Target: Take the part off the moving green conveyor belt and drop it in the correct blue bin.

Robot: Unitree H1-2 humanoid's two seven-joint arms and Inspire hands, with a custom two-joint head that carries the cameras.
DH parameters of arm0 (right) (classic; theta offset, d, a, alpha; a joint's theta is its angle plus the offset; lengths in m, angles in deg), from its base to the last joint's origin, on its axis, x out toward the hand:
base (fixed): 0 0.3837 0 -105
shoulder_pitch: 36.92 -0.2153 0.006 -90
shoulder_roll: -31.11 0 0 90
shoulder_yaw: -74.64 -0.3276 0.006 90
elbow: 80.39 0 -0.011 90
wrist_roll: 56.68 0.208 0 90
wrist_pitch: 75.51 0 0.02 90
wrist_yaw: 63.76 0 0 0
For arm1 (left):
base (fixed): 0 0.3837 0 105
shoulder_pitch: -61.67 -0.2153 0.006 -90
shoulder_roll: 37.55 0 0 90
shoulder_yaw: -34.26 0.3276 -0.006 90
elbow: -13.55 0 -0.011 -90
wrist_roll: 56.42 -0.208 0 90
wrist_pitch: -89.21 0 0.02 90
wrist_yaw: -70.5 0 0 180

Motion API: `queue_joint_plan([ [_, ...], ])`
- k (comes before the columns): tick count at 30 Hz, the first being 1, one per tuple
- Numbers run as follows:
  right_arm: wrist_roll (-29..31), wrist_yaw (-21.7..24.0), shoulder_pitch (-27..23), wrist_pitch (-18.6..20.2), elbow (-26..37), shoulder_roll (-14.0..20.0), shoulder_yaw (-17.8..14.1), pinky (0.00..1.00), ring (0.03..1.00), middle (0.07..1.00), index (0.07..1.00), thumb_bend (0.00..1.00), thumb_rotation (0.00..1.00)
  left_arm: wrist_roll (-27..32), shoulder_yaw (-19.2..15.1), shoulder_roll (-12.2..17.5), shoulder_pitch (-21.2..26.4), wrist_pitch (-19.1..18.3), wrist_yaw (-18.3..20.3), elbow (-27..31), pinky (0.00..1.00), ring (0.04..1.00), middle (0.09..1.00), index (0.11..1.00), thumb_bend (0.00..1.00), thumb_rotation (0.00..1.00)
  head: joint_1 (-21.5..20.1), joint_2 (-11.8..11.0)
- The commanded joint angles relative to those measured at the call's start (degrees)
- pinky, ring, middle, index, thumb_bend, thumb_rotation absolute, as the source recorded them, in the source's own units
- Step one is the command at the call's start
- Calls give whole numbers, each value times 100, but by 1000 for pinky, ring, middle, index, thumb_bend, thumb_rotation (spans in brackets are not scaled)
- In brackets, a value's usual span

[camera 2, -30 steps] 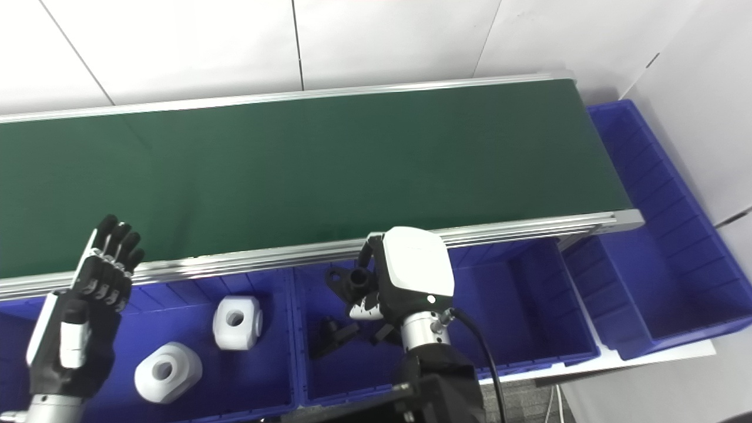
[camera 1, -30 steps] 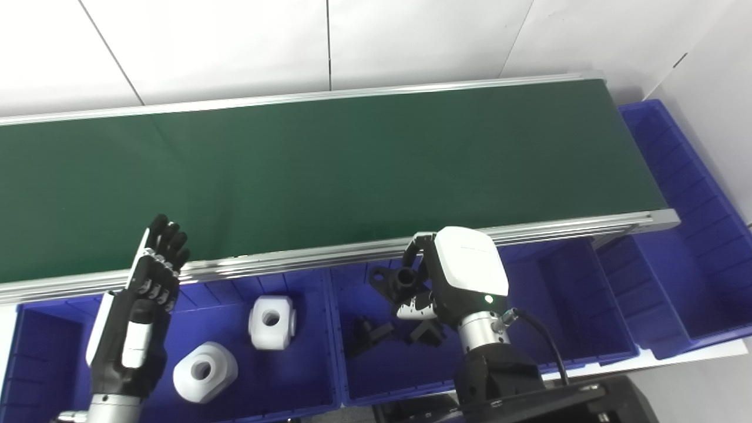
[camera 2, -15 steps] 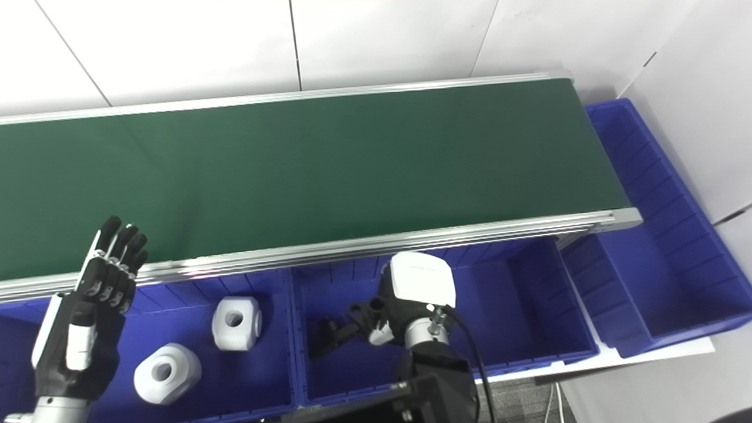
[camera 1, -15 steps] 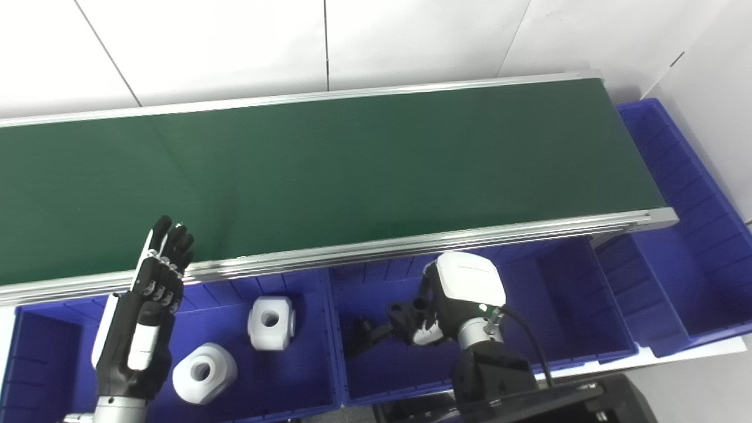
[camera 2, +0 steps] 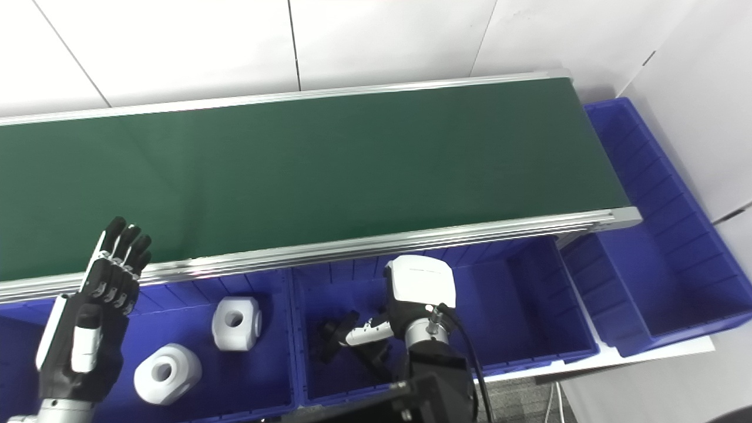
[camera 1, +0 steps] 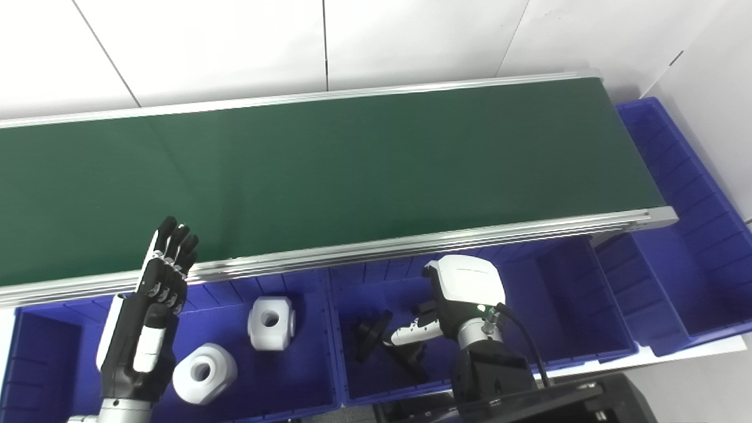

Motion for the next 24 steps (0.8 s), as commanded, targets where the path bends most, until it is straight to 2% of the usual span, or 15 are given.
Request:
queue_joint_plan([
  [1, 408, -583, 180, -109, 147, -333, 154, 719, 736, 772, 772, 1000, 606, -139, 21, -37, -34, 196, 29, 166, 1000, 972, 987, 1000, 707, 839, 179, -68],
  [2, 632, -790, 214, -127, 155, -304, 154, 670, 699, 745, 758, 1000, 644, -190, 33, -52, -51, 219, 15, 161, 1000, 963, 985, 1000, 715, 841, 211, -78],
  [3, 1175, -1094, 301, -187, 244, -322, 123, 653, 687, 735, 753, 1000, 657, -238, 46, -77, -75, 334, 16, 107, 1000, 961, 985, 1000, 717, 842, 428, -127],
  [5, 2346, -1570, 490, -297, 488, -431, 44, 530, 620, 698, 751, 806, 799, -290, 70, -103, -106, 645, 60, -67, 999, 958, 990, 1000, 689, 833, 649, -191],
  [7, 3578, -1924, 711, -453, 736, -591, -42, 534, 651, 724, 747, 710, 883, -373, 100, -148, -134, 918, 66, -225, 988, 947, 982, 1000, 668, 824, 936, -258],
  [9, 4569, -2254, 905, -674, 854, -678, -77, 559, 676, 733, 743, 683, 897, -466, 126, -202, -165, 1077, 47, -321, 984, 944, 980, 1000, 659, 823, 1145, -343],
  [11, 5926, -2684, 1284, -1146, 884, -950, -15, 610, 702, 749, 742, 662, 933, -594, 153, -247, -220, 987, 4, -289, 993, 940, 973, 1000, 666, 820, 1305, -432],
  [12, 6784, -3019, 1552, -1679, 741, -1128, 56, 623, 708, 753, 743, 658, 944, -631, 163, -276, -245, 1021, -6, -316, 997, 939, 970, 1000, 670, 820, 1435, -505],
  [13, 7362, -3252, 1727, -2051, 632, -1236, 106, 645, 705, 740, 721, 655, 900, -653, 170, -295, -261, 1056, -12, -340, 998, 932, 962, 1000, 667, 809, 1435, -505],
  [14, 7704, -3615, 1893, -2759, 347, -1233, 251, 656, 706, 736, 713, 630, 896, -692, 178, -346, -287, 1130, -43, -385, 992, 928, 957, 1000, 669, 801, 1583, -570],
  [15, 7902, -3862, 1995, -3245, 148, -1212, 356, 664, 711, 736, 713, 584, 919, -722, 183, -383, -304, 1177, -67, -414, 981, 924, 953, 1000, 674, 795, 1583, -570],
  [17, 7616, -4365, 1953, -4310, -432, -863, 455, 697, 729, 756, 733, 534, 941, -815, 211, -471, -345, 1236, -128, -478, 967, 914, 945, 1000, 690, 782, 1854, -690],
  [18, 7401, -4528, 1878, -4593, -669, -688, 422, 709, 741, 771, 747, 528, 949, -833, 230, -495, -360, 1262, -132, -511, 961, 912, 944, 1000, 700, 776, 1908, -710],
  [20, 7221, -4692, 1782, -4856, -949, -480, 341, 724, 752, 789, 757, 572, 965, -861, 265, -536, -382, 1310, -127, -567, 958, 916, 948, 1000, 713, 764, 2066, -741],
  [24, 7210, -4775, 1560, -4928, -1398, -166, 258, 713, 760, 807, 772, 692, 986, -1063, 346, -626, -469, 1124, -151, -443, 943, 915, 946, 1000, 748, 757, 2361, -806],
])
